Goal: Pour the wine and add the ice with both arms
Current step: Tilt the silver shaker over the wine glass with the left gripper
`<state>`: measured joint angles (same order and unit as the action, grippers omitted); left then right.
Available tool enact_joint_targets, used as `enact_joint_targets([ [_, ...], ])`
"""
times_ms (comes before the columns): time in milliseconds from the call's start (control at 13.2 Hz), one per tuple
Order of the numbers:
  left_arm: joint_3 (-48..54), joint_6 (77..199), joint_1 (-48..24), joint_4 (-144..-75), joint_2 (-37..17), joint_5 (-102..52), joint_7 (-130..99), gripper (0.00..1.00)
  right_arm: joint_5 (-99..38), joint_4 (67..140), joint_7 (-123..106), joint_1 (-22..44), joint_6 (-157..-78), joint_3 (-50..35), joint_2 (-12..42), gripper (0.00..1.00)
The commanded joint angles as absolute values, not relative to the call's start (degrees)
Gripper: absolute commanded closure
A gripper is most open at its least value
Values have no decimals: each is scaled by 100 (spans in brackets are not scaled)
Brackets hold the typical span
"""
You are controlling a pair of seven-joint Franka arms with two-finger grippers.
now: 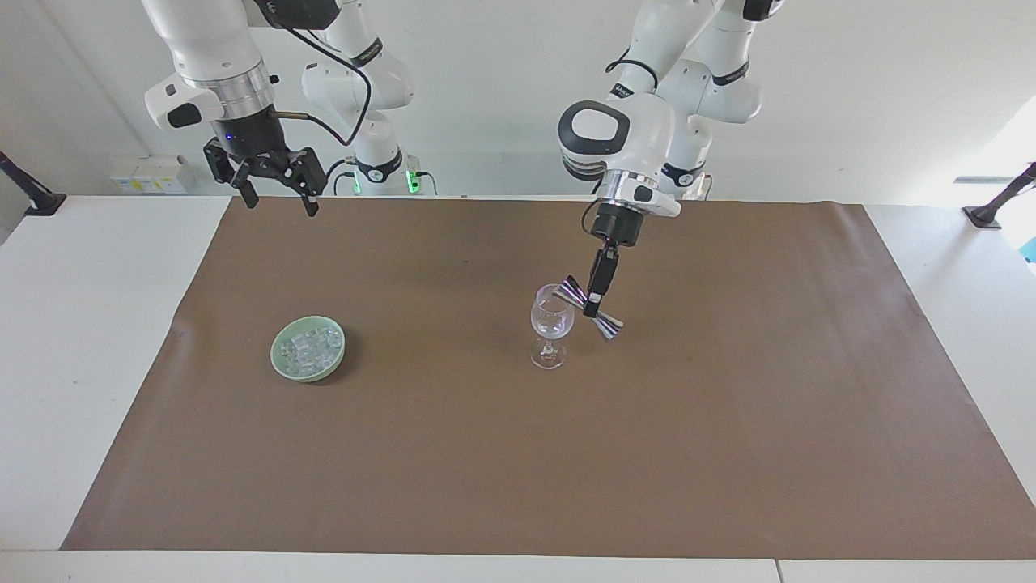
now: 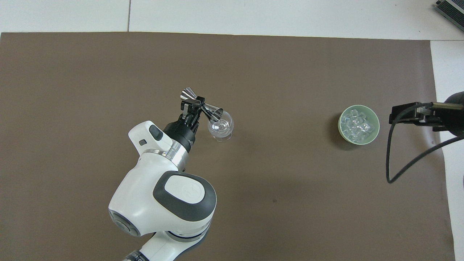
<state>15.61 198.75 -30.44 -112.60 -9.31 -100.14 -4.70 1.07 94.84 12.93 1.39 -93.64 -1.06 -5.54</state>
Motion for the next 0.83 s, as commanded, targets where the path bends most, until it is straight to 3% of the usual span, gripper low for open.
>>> enact_joint_targets([
  [0,1494,20048,-3146,-11092,-1037,-9949,-107,100,18,9703,1151,114,-9536,-114,-721,0],
  [756,1503,20030,-3155,-11109,-1037,-9949,501,100,18,9712,1151,114,-9571,-114,-712,0],
])
